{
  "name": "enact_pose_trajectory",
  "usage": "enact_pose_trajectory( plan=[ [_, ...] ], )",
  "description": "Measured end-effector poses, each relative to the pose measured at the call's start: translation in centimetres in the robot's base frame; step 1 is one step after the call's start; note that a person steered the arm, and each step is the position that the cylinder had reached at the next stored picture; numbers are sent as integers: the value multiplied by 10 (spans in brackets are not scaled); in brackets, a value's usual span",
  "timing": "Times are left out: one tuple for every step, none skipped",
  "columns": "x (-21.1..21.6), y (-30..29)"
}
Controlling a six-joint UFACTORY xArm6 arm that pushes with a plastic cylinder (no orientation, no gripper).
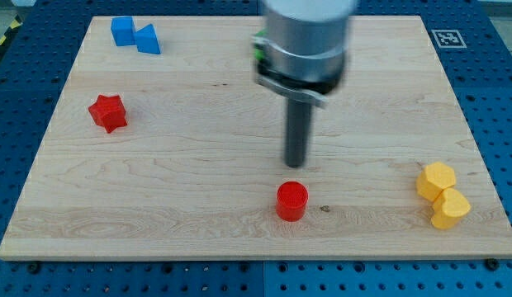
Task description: Push the red circle towards the red star
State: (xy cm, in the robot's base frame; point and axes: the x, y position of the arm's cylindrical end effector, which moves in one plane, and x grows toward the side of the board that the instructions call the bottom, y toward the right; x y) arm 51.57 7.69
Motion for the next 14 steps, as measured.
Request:
enact_pose_trajectory(
  plan=[
    [38, 66],
    [85, 86],
    [93, 86],
    [83, 72],
    [78, 40],
    [72, 0],
    [59, -39],
    [45, -76],
    [32, -112],
    [15, -144],
    [-3, -172],
    [-22, -198],
    [-39, -216],
    [-38, -235]
  ],
)
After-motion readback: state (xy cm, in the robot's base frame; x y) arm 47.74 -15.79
